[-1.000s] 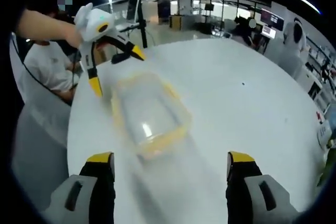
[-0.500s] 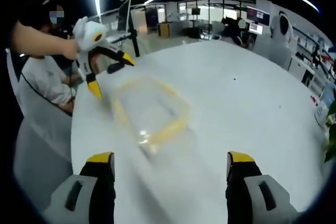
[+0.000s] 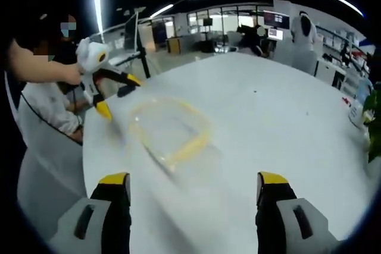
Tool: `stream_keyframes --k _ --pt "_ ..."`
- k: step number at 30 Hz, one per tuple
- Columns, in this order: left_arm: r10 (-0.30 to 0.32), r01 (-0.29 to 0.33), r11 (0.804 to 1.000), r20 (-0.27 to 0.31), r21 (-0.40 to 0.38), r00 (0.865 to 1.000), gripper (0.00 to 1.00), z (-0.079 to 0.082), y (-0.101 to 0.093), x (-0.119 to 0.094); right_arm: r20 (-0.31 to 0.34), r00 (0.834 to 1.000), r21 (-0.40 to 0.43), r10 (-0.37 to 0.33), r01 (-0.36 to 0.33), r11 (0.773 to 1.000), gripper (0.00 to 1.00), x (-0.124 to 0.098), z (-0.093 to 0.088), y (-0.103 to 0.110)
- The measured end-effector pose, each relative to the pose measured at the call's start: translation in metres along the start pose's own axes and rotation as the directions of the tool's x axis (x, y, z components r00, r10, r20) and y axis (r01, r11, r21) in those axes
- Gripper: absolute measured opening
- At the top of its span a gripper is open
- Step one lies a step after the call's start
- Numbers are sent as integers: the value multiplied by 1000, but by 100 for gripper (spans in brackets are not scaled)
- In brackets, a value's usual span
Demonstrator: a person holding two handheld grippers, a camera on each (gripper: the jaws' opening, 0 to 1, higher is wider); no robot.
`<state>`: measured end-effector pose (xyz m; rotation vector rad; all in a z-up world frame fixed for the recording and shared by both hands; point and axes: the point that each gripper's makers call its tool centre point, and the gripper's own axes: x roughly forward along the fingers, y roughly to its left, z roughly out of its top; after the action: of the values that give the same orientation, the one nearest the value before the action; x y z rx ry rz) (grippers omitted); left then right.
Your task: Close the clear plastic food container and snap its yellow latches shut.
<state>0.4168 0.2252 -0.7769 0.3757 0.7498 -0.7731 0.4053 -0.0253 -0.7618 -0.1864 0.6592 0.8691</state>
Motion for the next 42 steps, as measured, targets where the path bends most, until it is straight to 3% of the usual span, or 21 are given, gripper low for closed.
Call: stream_keyframes --k 12,21,34,42 --pt "30 -24 994 52 -107 998 93 -13 -5 -13 73 996 74 -43 38 997 87 -14 0 4" --pt "53 -39 986 83 -165 995 93 -19 -3 -22 88 995 88 -53 45 995 87 -18 -3 9" --pt "81 -35 968 178 -249 981 93 -24 -16 -40 150 986 141 -80 59 988 87 -32 -8 29" --pt "128 -49 943 223 -329 967 93 -35 -22 -51 186 976 183 -113 79 980 87 -45 -13 39"
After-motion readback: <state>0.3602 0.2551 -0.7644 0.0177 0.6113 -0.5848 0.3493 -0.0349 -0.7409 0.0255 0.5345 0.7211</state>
